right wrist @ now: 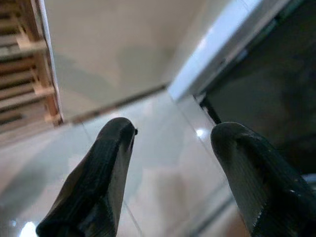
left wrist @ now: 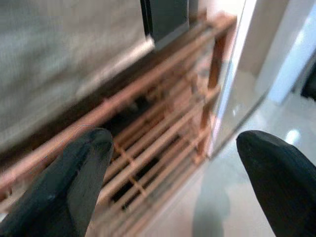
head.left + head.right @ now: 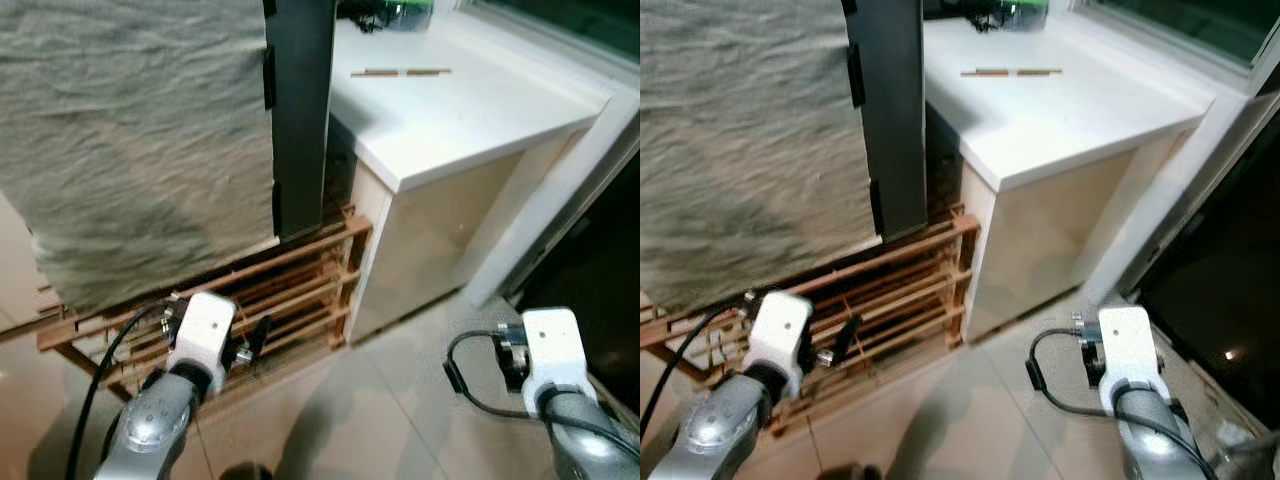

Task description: Clothes washing

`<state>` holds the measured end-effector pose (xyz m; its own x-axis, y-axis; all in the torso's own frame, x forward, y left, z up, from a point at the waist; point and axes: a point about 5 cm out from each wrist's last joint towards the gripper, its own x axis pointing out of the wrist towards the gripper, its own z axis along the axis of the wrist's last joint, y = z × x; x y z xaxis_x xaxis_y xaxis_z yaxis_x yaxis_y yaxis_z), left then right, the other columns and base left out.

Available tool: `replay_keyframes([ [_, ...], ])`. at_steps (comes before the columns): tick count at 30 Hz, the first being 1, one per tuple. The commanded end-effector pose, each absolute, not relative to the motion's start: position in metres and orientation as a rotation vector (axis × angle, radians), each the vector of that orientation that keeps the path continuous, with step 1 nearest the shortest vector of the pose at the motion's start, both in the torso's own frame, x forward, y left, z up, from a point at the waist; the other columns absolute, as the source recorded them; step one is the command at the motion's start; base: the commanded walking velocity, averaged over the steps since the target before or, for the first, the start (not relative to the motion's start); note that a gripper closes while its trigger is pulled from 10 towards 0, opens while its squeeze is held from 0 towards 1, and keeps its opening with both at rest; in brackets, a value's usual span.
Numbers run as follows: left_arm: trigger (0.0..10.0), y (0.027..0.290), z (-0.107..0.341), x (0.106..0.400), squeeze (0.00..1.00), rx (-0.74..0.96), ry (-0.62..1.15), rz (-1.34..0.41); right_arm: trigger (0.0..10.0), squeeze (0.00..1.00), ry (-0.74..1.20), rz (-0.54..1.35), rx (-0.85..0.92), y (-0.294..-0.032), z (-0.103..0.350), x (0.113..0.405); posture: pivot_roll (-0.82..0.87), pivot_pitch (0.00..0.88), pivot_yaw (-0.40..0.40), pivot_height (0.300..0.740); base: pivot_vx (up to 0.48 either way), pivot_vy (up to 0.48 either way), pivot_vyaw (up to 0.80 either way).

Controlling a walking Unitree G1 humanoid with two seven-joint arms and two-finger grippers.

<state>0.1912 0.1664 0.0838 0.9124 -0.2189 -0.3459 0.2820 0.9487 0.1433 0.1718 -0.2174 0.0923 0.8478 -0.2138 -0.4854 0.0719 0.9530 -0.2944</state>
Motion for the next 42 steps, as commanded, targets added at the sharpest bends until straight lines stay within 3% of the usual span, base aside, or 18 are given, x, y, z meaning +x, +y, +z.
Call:
replay_keyframes([
  [1,10.0,0.167,0.095,0.184,0.0,0.189,0.298,-0.231,10.0,0.0,0.502,-0.153,-0.271,-0.215,0.105,0.166,0.02,0.134,-0.059,0.74,0.0,0.0,0.0],
  [8,10.0,0.171,0.095,0.173,0.0,0.199,0.322,-0.195,10.0,0.0,0.523,-0.143,-0.278,-0.213,0.106,0.155,0.02,0.101,-0.064,0.74,0.0,0.0,0.0],
  [9,10.0,0.171,0.095,0.182,0.0,0.204,0.306,-0.188,10.0,0.0,0.506,-0.137,-0.284,-0.214,0.104,0.165,0.03,0.047,-0.058,0.74,0.0,0.0,0.0],
  [12,10.0,0.171,0.096,0.198,0.0,0.212,0.275,-0.184,10.0,0.0,0.471,-0.142,-0.285,-0.216,0.104,0.182,0.03,0.0,-0.048,0.74,0.0,0.0,0.0],
  [19,10.0,0.172,0.101,0.23,0.0,0.246,0.207,-0.195,10.0,0.0,0.386,-0.193,-0.231,-0.225,0.11,0.217,0.03,0.0,-0.012,0.74,0.0,0.0,0.0],
  [25,10.0,0.174,0.129,0.283,0.0,0.243,0.062,-0.159,10.0,0.0,0.217,-0.233,-0.152,-0.229,0.131,0.261,0.02,0.0,0.037,0.74,0.0,0.0,0.0],
  [34,10.0,0.168,0.13,0.302,0.0,0.255,0.025,-0.183,10.0,0.0,0.093,-0.216,-0.146,-0.222,0.147,0.287,0.01,0.0,0.052,0.74,0.0,0.0,0.0],
  [42,10.0,0.159,0.121,0.303,0.0,0.242,0.043,-0.195,10.0,0.0,0.141,-0.184,-0.221,-0.216,0.135,0.289,0.01,0.0,0.024,0.74,0.0,0.0,0.0],
])
